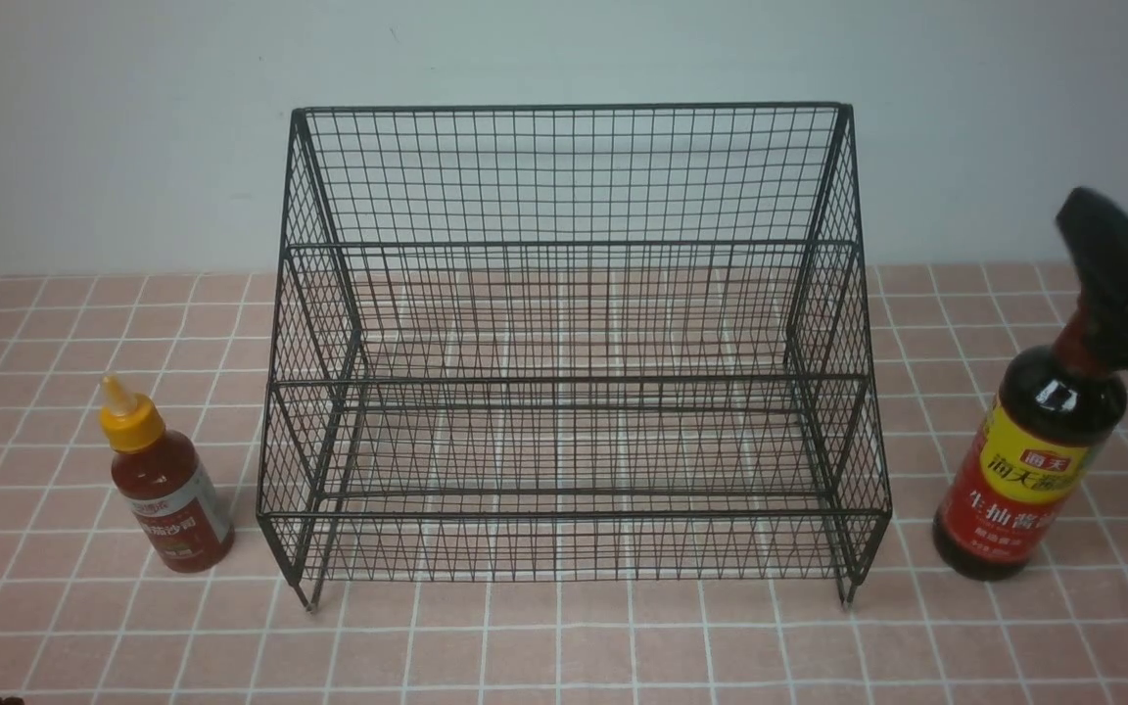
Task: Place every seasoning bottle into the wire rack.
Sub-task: Use the right arm to grab the condiment bottle closest to it, then use the right arm to put the condiment bottle back on the shelf, then use the left arm to grab the condiment bottle closest to it
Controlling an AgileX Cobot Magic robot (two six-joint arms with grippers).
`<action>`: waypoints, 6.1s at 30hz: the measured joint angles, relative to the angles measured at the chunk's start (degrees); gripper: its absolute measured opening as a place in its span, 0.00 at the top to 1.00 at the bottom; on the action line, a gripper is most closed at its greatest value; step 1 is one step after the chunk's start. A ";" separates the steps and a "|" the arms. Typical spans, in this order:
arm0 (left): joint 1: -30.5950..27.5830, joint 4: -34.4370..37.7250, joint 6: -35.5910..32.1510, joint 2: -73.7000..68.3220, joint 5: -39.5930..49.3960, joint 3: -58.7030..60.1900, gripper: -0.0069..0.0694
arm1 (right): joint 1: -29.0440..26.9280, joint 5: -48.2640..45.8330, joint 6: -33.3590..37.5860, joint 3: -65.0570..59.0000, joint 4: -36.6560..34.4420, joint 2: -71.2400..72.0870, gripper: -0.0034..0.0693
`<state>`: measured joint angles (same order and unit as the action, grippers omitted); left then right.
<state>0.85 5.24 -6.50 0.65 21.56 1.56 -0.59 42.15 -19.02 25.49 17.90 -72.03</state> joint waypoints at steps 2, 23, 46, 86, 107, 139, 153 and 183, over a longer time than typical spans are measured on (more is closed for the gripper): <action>0.00 0.00 0.00 0.00 0.00 0.00 0.92 | 0.00 0.20 0.04 0.00 0.00 -2.03 0.26; 0.00 0.00 0.00 0.00 0.00 0.00 0.92 | -0.07 -10.46 -3.51 10.90 8.75 3.85 0.58; 0.00 0.00 0.00 0.00 0.00 0.00 0.92 | 18.14 -8.40 -32.20 42.35 34.65 -6.99 0.58; 0.00 0.00 0.00 0.00 0.00 0.00 0.92 | 19.11 -24.55 -51.71 42.35 56.81 -18.72 0.58; 0.00 0.00 0.00 0.00 0.00 0.00 0.92 | 19.11 -21.81 -56.11 42.62 57.26 -23.57 0.58; 0.00 0.00 0.00 0.00 0.00 0.00 0.92 | 19.11 -26.26 -61.73 43.32 56.05 -13.08 0.45; 0.00 0.00 0.00 0.00 0.00 0.00 0.92 | 19.11 -34.96 -58.34 43.32 57.93 6.07 0.77; 0.00 0.00 0.00 0.00 0.05 0.00 0.92 | 19.11 -64.69 16.38 12.41 -28.53 42.39 0.97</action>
<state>0.85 5.24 -6.50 0.65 21.61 1.56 18.52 -22.54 -2.64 37.90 -10.63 -29.64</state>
